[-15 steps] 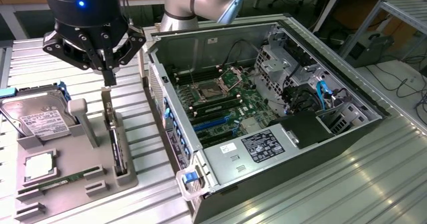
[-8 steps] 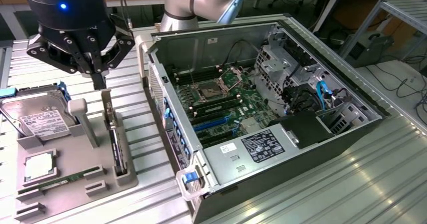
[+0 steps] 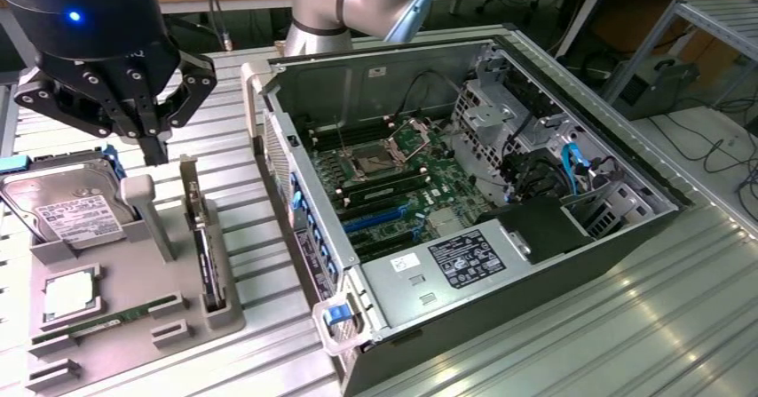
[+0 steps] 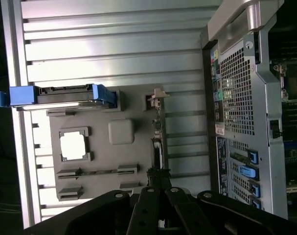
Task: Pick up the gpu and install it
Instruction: 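Reach for the gpu, then pick up the gpu and move the gpu toward the slot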
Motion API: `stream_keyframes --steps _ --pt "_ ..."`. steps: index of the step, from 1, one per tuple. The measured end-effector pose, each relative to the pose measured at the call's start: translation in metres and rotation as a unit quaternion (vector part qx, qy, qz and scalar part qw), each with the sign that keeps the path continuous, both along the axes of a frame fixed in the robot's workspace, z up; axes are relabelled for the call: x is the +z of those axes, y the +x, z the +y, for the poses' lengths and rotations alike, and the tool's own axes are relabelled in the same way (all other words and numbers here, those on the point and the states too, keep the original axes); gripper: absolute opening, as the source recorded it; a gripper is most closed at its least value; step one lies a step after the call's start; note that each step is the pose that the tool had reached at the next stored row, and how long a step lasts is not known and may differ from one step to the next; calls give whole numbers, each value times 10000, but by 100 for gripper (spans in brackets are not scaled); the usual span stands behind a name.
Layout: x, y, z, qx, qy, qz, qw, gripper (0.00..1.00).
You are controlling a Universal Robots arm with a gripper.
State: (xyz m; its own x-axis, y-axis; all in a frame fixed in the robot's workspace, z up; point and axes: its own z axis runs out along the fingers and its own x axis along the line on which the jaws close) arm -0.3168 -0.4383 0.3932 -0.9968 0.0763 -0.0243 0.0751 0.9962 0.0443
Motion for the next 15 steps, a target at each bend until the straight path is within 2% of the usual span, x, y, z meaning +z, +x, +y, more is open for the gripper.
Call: stream_keyframes --steps 15 --pt "0 -1 0 0 0 -1 10000 11"
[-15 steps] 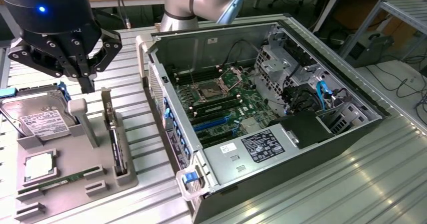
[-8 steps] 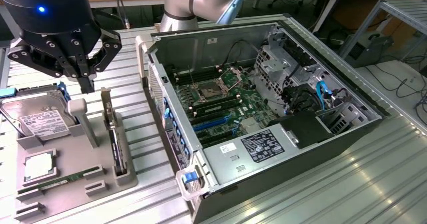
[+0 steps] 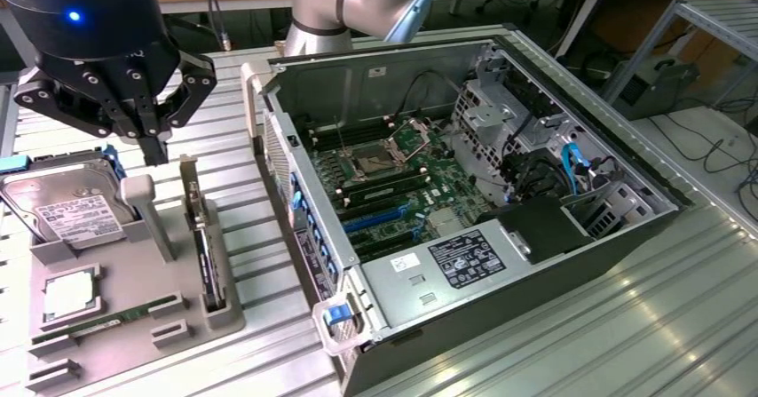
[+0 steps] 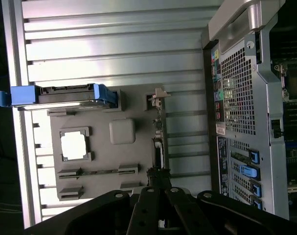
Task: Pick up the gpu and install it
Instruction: 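Pick up the gpu and move the gpu toward the slot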
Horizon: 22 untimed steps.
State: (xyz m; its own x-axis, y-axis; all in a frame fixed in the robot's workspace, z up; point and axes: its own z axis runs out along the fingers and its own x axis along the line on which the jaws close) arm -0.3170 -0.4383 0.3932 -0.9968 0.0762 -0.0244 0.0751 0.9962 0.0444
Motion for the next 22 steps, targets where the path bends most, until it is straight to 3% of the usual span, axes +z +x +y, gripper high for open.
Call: stream_keyframes --steps 3,6,10,12,16,22 --pt "0 0 0 0 0 0 10000 30" --pt "0 0 0 0 0 0 10000 36" --pt "0 0 0 0 0 0 10000 60" --pt "0 0 0 0 0 0 10000 60" --pt "0 0 0 1 0 0 10000 78" --pt "-21 0 0 109 0 0 9999 78"
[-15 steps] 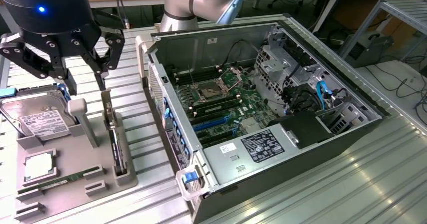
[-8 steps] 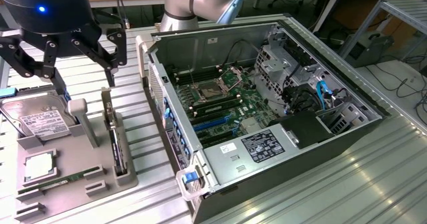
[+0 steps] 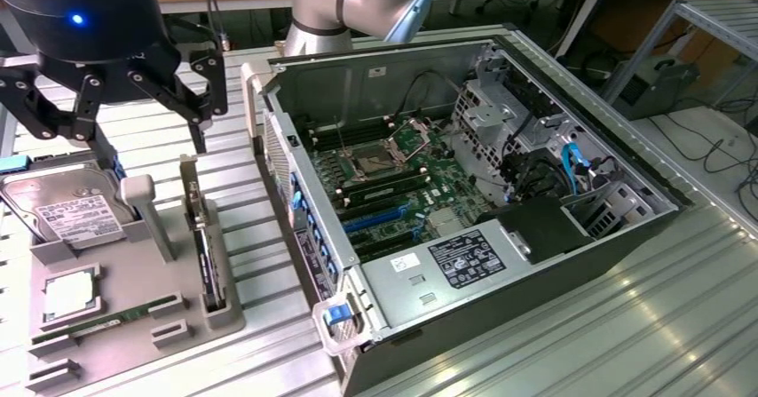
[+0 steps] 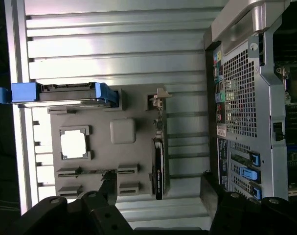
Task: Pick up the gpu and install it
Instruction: 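Pick up the gpu and move the gpu toward the slot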
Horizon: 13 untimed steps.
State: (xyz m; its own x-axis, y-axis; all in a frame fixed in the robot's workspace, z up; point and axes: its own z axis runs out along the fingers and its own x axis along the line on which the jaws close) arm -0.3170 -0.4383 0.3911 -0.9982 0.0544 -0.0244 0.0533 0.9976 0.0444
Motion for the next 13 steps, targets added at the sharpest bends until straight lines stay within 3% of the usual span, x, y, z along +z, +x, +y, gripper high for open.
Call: stream_keyframes --steps 13 --pt "-60 0 0 0 0 0 10000 78"
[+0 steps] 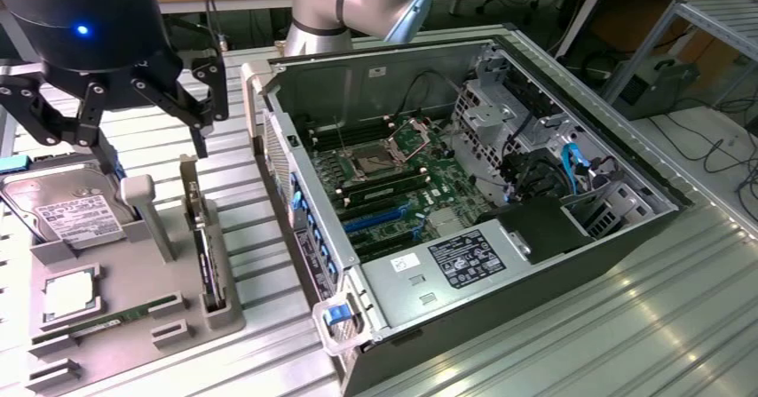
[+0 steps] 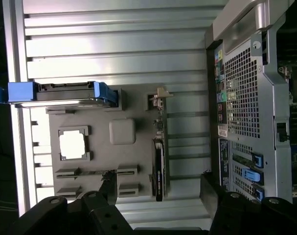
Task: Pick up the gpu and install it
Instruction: 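Pick up the gpu and move the gpu toward the slot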
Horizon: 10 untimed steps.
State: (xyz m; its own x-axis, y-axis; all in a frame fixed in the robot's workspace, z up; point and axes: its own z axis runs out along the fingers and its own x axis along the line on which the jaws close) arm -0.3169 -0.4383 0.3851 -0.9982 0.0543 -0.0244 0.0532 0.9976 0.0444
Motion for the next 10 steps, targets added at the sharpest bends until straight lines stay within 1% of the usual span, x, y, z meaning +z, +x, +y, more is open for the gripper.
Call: stream_keyframes --steps 10 --pt "-55 0 -3 0 0 0 10000 78"
